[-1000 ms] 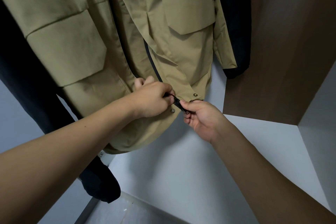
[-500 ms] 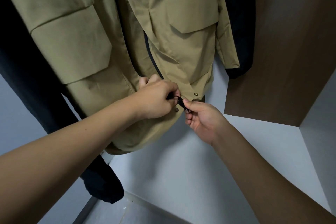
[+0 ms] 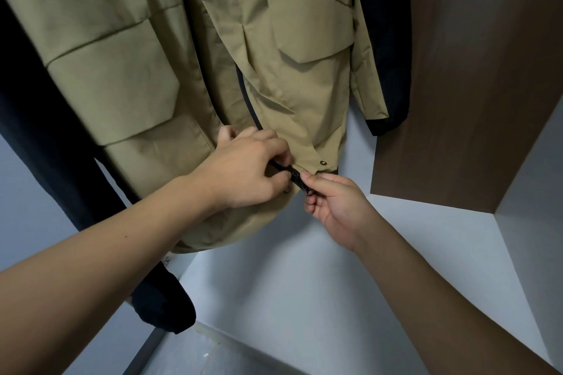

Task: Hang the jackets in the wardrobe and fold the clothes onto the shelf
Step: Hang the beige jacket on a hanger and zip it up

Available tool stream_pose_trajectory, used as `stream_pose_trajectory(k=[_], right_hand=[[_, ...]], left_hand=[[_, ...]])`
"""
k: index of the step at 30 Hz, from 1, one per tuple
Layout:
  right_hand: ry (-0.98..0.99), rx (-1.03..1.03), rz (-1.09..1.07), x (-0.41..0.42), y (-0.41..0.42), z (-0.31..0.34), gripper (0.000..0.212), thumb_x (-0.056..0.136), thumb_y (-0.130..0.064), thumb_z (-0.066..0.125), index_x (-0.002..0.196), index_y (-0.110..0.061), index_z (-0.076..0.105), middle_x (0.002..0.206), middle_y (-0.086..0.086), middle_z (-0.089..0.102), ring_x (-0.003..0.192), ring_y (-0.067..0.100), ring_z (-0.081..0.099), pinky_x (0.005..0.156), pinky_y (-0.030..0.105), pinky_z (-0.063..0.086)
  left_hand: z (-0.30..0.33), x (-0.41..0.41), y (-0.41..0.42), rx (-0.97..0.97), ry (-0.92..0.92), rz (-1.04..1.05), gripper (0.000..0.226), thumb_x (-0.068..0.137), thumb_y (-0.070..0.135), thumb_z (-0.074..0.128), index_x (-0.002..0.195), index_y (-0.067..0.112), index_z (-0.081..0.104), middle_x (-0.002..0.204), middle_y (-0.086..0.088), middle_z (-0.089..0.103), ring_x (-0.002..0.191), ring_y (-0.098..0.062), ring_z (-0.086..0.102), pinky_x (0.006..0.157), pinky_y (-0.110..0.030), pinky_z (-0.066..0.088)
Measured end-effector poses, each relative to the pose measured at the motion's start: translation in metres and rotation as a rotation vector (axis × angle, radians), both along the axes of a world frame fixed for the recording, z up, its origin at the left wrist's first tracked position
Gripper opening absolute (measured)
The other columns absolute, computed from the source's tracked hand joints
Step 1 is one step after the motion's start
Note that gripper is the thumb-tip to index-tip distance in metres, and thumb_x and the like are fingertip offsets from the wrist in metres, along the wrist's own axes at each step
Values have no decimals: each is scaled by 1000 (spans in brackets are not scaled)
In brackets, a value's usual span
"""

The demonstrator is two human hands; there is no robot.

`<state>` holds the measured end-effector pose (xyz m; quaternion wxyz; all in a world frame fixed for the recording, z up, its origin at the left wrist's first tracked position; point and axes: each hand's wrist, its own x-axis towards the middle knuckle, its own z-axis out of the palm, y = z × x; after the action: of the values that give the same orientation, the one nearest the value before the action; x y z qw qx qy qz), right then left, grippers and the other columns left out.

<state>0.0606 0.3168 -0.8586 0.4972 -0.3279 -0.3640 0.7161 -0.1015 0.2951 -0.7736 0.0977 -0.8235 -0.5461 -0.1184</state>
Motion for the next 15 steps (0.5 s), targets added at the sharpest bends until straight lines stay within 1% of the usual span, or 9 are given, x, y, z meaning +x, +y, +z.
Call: stream_pose_trajectory(k=[2,4,6,8,11,13,15], right_hand=[[0,5,3,-1,0,0,25,92,-8,64,69,-9,55,63,1,46,57,11,37,56,24,30],[10,6,6,-2,0,0,27,92,-8,64,66,-10,57,61,0,47,56,10,37,56,23,31],[33,0,10,-3,0,0,34,92,-7,63,58,-13,61,59,0,49,55,10,38,56,23,31],[59,-13,10,-3,0,1,35,92,-7,63,57,-14,62,58,-1,50,54,10,39,55,22,32],[89,-21,6,-3,0,1,25,91,-7,64,68,-11,57,60,-1,48,55,10,40,54,22,34],[94,-21,6,-4,-1,0,24,92,-7,63,69,-11,57,60,0,48,55,10,39,55,22,34],[93,-18,10,-5,-2,0,26,92,-6,62,67,-10,56,60,0,48,55,10,39,56,22,33]], left_hand=[[-1,-2,0,39,-8,-23,16,92,45,53,97,32,60,103,14,53,104,-12,44,96,-42,26],[-1,-3,0,77,38,-61,13,93,41,56,100,33,63,105,14,53,104,-13,43,94,-38,27],[0,-4,-1,131,119,-105,16,91,42,59,102,32,65,105,12,54,101,-14,42,88,-32,25],[2,-4,-2,192,232,-133,21,91,44,59,101,28,67,103,8,57,97,-18,44,80,-32,24],[1,0,-5,263,371,-139,28,91,41,49,92,20,68,93,1,59,85,-24,52,74,-36,31],[-1,4,-8,272,408,-132,32,90,37,42,83,16,65,86,-2,58,77,-26,55,70,-38,36],[-6,4,-8,248,406,-119,31,88,34,40,83,14,63,85,-4,57,75,-27,56,69,-38,37]])
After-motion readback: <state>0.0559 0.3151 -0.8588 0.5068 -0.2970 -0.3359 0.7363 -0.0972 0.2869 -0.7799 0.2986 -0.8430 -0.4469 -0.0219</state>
